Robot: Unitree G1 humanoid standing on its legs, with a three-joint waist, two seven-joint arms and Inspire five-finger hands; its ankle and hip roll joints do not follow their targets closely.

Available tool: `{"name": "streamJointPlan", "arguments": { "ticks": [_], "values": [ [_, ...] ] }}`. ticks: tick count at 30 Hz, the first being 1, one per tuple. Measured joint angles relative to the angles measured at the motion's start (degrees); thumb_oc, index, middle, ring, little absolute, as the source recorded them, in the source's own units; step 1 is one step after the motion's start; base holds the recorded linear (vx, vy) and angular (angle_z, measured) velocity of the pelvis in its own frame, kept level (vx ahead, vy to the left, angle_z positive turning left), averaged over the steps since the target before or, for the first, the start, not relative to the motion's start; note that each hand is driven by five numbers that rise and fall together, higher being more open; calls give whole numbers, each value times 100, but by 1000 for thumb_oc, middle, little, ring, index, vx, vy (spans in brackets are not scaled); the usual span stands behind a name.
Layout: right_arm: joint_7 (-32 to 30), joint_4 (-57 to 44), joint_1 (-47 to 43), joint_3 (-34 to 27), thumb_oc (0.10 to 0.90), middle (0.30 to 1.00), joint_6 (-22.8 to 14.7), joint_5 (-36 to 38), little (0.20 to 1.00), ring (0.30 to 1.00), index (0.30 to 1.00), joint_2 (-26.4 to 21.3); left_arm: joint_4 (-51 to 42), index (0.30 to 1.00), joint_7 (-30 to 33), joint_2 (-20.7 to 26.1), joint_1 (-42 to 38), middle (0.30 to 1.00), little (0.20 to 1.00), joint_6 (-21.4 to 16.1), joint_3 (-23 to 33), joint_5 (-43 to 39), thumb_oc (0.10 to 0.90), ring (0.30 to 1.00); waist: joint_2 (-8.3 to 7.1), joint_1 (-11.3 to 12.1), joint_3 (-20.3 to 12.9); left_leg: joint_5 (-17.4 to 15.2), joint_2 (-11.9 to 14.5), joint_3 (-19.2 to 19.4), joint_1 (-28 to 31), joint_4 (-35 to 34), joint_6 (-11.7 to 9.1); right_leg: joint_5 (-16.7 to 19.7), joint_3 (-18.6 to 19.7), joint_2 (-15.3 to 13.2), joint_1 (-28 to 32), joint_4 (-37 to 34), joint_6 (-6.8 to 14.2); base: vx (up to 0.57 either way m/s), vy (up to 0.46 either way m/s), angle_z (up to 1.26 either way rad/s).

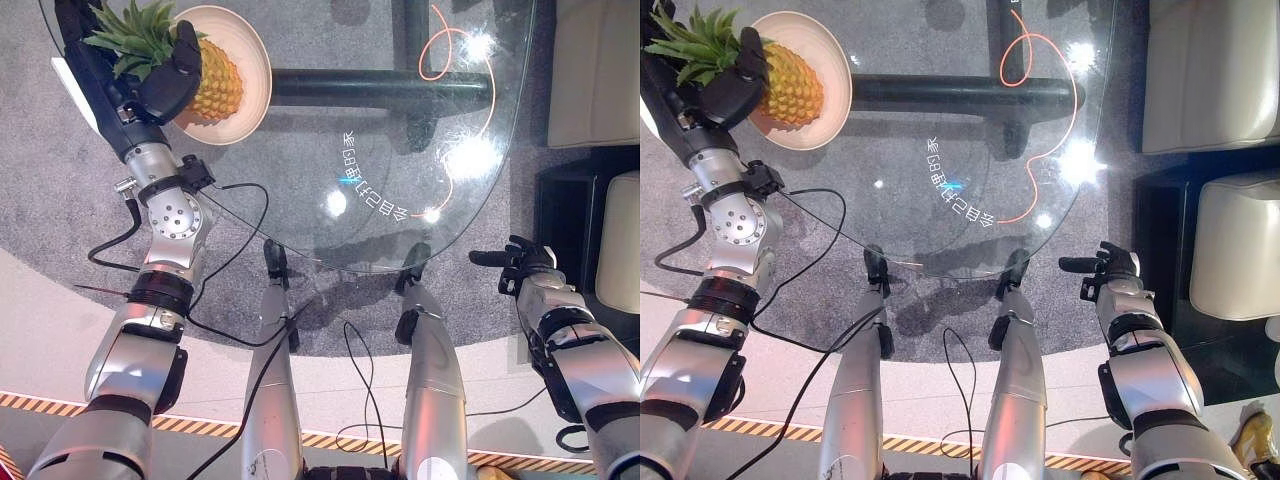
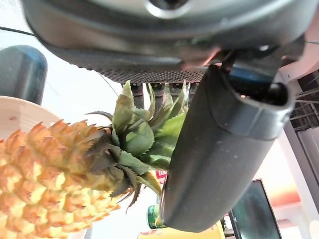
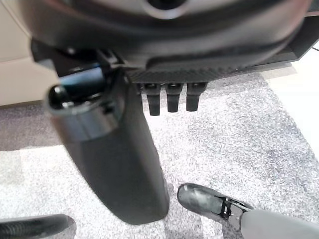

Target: Pick up the fruit to the plate

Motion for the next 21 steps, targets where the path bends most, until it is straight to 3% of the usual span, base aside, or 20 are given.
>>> {"name": "streamJointPlan", "arguments": {
  "ticks": [21],
  "values": [
    [-2,169,412,-350,800,900,92,-3,900,900,900,-4,-380,900,-159,-32,531,900,900,-15,273,46,800,900,2,98,-1,1,-28,5,665,-131,10,111,-67,-4,790,-347,75,0,0,0]
  ]
}}
